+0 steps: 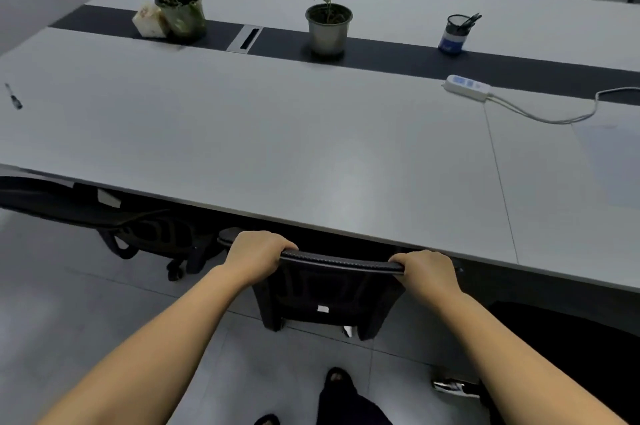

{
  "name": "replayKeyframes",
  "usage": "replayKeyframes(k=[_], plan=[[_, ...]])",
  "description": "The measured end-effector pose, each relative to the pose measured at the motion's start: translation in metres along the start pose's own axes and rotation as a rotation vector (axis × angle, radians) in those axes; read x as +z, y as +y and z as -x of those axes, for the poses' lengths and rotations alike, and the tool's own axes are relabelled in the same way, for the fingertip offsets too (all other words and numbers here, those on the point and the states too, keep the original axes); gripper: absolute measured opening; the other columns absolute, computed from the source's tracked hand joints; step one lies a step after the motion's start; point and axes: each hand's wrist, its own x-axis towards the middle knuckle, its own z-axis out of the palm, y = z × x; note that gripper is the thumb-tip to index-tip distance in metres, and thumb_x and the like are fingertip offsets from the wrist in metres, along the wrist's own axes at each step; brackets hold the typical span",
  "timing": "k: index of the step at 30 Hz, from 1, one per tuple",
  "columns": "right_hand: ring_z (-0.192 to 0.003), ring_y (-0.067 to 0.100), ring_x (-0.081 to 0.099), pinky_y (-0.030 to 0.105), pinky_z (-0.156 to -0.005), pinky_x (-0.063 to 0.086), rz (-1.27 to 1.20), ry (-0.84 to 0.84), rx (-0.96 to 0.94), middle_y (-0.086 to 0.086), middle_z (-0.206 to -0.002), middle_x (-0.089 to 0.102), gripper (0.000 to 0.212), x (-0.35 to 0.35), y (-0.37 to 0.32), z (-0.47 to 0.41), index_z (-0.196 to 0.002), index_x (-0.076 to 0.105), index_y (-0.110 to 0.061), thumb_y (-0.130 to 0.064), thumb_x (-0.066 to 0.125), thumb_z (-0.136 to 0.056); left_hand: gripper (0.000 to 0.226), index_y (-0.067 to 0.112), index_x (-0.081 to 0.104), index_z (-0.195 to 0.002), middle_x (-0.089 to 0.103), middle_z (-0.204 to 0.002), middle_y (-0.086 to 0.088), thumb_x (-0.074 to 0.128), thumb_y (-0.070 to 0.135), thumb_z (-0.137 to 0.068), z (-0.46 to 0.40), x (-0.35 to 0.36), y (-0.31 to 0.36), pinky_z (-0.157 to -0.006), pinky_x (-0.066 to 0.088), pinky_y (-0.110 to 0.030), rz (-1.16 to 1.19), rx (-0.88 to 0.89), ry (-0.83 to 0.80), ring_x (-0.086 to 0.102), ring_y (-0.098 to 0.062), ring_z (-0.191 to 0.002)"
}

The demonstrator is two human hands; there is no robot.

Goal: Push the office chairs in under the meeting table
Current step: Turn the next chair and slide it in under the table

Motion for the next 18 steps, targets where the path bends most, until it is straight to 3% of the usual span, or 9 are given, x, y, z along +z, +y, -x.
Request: replayKeyframes(k=[4, 8, 14, 16, 18], plan=[[-0.087, 0.022, 0.063, 0.032, -0.067, 0.044, -0.023, 0.048, -0.017, -0.004, -0.095, 0.071, 0.022, 0.004, -0.005, -0.01, -0.105, 0.061, -0.035, -0.033, 0.046, -0.089, 0.021, 0.037, 0.062, -0.088, 0.072, -0.087, 0.006, 0.048, 0.024, -0.081, -0.015, -0.008, -0.013, -0.049, 0.03, -0.026, 0.003, 0.007, -0.016, 0.064, -0.015, -0.083], [-0.083, 0.023, 0.063, 0.032, -0.063, 0.043, -0.016, 0.065, -0.011, -0.003, -0.091, 0.071, 0.023, 0.008, -0.008, -0.016, -0.102, 0.062, -0.034, -0.024, 0.047, -0.087, 0.029, 0.04, 0.063, -0.09, 0.072, -0.084, 0.006, 0.047, 0.019, -0.079, -0.024, -0.01, -0.021, -0.053, 0.037, -0.028, -0.013, 0.0, -0.048, 0.064, -0.015, -0.078], [-0.085, 0.021, 0.062, 0.032, -0.064, 0.043, -0.049, 0.057, -0.002, -0.005, -0.094, 0.07, 0.021, 0.003, -0.006, -0.011, -0.1, 0.062, -0.033, -0.027, 0.046, -0.087, 0.029, 0.037, 0.064, -0.086, 0.071, -0.08, 0.006, 0.045, 0.015, -0.08, -0.025, -0.005, -0.017, -0.046, 0.025, -0.024, -0.037, -0.013, -0.056, 0.062, -0.016, -0.072], [-0.094, 0.019, 0.061, 0.032, -0.07, 0.044, -0.094, 0.026, -0.03, -0.006, -0.103, 0.068, 0.024, -0.001, -0.006, -0.006, -0.109, 0.059, -0.033, -0.031, 0.049, -0.087, 0.026, 0.033, 0.064, -0.089, 0.071, -0.086, 0.005, 0.045, 0.017, -0.081, -0.023, -0.002, -0.016, -0.049, 0.035, -0.026, -0.047, 0.001, -0.066, 0.062, -0.017, -0.078], [-0.108, 0.019, 0.057, 0.034, -0.082, 0.044, -0.127, -0.017, -0.052, -0.005, -0.118, 0.064, 0.035, -0.006, -0.008, 0.001, -0.122, 0.051, -0.031, -0.035, 0.051, -0.088, 0.027, 0.033, 0.062, -0.101, 0.07, -0.101, 0.004, 0.046, 0.021, -0.083, -0.019, 0.001, -0.019, -0.063, 0.046, -0.032, -0.053, 0.025, -0.099, 0.062, -0.02, -0.093]])
